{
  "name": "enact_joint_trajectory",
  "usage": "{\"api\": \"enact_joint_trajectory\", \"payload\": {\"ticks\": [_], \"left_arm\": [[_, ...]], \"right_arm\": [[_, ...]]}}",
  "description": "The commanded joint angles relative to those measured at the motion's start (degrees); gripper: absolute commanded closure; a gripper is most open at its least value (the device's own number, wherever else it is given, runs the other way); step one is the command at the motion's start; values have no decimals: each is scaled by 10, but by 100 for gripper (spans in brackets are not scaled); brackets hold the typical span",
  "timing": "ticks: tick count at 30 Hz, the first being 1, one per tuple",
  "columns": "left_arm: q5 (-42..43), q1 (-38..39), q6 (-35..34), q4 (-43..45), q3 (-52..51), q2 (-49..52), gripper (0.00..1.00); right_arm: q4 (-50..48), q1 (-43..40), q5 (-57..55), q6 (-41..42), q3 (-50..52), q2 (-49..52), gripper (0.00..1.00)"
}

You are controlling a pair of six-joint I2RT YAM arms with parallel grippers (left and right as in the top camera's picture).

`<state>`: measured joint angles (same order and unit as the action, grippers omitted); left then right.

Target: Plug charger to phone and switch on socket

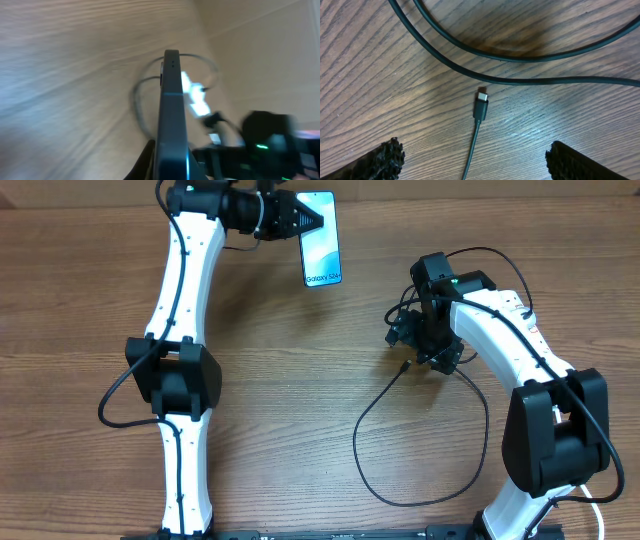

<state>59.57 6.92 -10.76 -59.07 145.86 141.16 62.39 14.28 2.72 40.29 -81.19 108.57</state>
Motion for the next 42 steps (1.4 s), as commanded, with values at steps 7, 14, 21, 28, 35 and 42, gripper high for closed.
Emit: {"api": "enact_joint_trajectory", "payload": {"ticks": [7,14,21,28,35,42], "left_arm": [[225,-13,-71,52,5,49,96],[226,-12,1,91,5,57,96],[225,-13,27,100,5,57,96],[225,-13,26,99,5,57,96],[219,-13,26,98,5,57,96],[219,-12,18,98,5,57,96]], "right_arm": [[4,0,-1,-39,2,-18,7],[32,17,6,-59,2,-18,13],[37,29,-5,32,3,-18,27],[17,29,-41,78,21,-18,36],[-41,29,-39,78,72,-18,36],[-82,29,-39,82,92,-18,40]]}}
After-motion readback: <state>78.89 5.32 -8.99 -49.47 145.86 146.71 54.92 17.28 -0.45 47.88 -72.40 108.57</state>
